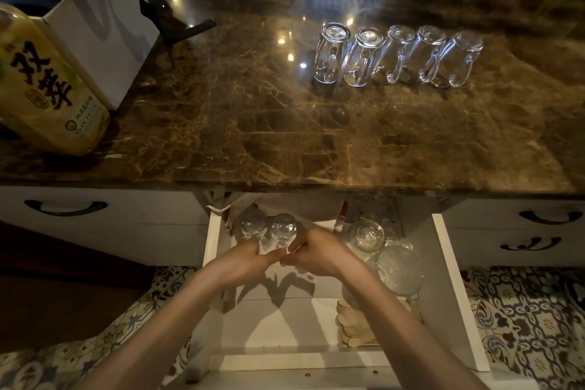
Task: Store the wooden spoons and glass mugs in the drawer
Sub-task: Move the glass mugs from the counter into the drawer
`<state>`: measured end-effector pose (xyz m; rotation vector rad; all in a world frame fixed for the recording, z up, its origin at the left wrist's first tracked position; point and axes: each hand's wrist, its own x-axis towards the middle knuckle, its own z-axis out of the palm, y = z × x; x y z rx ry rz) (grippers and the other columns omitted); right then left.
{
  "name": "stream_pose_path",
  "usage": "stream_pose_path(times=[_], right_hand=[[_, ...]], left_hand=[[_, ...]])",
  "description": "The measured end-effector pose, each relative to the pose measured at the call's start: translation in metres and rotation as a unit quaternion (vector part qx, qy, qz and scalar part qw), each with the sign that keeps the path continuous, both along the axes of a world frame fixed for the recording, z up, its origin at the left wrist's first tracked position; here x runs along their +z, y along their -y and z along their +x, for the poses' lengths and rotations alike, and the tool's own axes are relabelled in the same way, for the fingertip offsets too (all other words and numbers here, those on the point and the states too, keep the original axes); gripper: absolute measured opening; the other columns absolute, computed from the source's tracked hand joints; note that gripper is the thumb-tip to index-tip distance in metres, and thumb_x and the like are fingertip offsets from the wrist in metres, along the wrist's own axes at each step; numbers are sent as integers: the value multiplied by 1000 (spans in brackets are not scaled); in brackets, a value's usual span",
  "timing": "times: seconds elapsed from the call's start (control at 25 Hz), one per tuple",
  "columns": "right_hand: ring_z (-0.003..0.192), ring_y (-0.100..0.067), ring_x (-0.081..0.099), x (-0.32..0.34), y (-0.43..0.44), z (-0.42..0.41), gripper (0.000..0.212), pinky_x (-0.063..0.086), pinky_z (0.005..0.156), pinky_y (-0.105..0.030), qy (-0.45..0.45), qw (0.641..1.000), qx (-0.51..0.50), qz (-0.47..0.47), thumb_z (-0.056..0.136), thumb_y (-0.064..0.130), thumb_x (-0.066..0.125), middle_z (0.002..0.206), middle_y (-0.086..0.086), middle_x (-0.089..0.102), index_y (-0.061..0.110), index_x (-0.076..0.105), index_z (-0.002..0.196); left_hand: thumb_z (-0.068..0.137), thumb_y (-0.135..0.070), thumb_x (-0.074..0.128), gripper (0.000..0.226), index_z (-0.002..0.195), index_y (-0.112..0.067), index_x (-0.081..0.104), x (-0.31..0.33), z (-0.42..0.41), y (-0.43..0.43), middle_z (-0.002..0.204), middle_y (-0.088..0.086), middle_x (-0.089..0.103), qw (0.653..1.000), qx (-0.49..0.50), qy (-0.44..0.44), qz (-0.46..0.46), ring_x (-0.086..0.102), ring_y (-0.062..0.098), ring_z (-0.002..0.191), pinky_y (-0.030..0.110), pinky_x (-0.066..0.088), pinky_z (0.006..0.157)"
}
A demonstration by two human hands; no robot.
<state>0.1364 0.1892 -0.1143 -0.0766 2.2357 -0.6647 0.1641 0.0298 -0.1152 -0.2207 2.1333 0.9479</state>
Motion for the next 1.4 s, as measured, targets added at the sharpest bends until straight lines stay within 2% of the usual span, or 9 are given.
stream_pose_path(times=[0.12, 0.24, 0.32, 0.44, 0.68, 0.8, 0.92, 1.04, 1.4], right_hand=[[82, -12, 65, 40, -14, -10, 25, 54, 71, -29, 2, 1000, 21, -16, 81, 43, 68, 89, 2, 72, 22, 74, 92], [74, -3, 63, 80, -31, -21, 17, 47, 58, -17, -22, 998, 10, -57, 82, 43, 65, 85, 11, 69, 29, 71, 90], [71, 0, 64, 102, -43, -31, 15, 47, 55, -13, -52, 993, -31, -98, 81, 41, 66, 85, 12, 69, 31, 69, 92], [69, 1, 64, 119, -57, -51, 19, 47, 57, -15, -145, 975, -100, -132, 79, 38, 71, 80, 9, 71, 27, 72, 94], [78, -12, 67, 127, -58, -91, 18, 55, 77, -30, -300, 903, -236, -199, 80, 27, 73, 86, -2, 73, 17, 72, 96], [77, -10, 68, 128, -57, -112, 16, 55, 70, -23, -326, 876, -273, -227, 82, 26, 71, 88, -1, 73, 19, 70, 96], [83, -12, 68, 122, -55, -135, 23, 55, 66, -19, -327, 849, -323, -259, 84, 27, 69, 96, -1, 71, 17, 67, 104], [90, -17, 67, 114, -54, -155, 31, 58, 76, -29, -332, 826, -374, -262, 84, 28, 68, 102, -3, 70, 12, 65, 110], [92, -10, 64, 103, -49, -188, 33, 52, 88, -30, -356, 841, -363, -186, 81, 36, 71, 99, 2, 71, 15, 69, 106]], left_hand=[[90, -59, 41, 57, 135, -24, 45, 36, -6, -1, 134, 0, 54, 992, -100, -67, -32, 53, 15, 115, 31, 43, 96], [88, -55, 45, 40, 118, -32, 57, 77, -21, -8, 113, -10, 63, 983, -123, -138, 18, 58, 1, 96, 23, 49, 80], [88, -50, 48, 28, 109, -35, 59, 99, -36, -14, 103, -15, 64, 974, -95, -189, 85, 58, -6, 86, 16, 46, 69], [89, -41, 53, 20, 104, -32, 63, 113, -61, -26, 96, -12, 67, 947, -9, -277, 163, 63, 1, 87, 28, 53, 77], [90, -33, 57, 16, 104, -26, 63, 111, -121, -48, 92, -9, 68, 896, 137, -373, 200, 67, 4, 77, 28, 55, 72], [90, -26, 59, 18, 107, -21, 60, 105, -150, -59, 99, -1, 67, 874, 198, -382, 228, 67, 10, 78, 29, 54, 68], [91, -24, 57, 24, 115, -19, 55, 96, -177, -66, 110, 0, 62, 869, 233, -376, 220, 64, 16, 96, 41, 55, 85], [92, -23, 57, 32, 123, -14, 53, 88, -197, -70, 118, 2, 61, 873, 246, -377, 186, 59, 16, 107, 42, 51, 92], [89, -23, 61, 30, 117, -12, 58, 81, -224, -78, 106, 2, 65, 873, 224, -397, 174, 62, 12, 98, 34, 53, 89]])
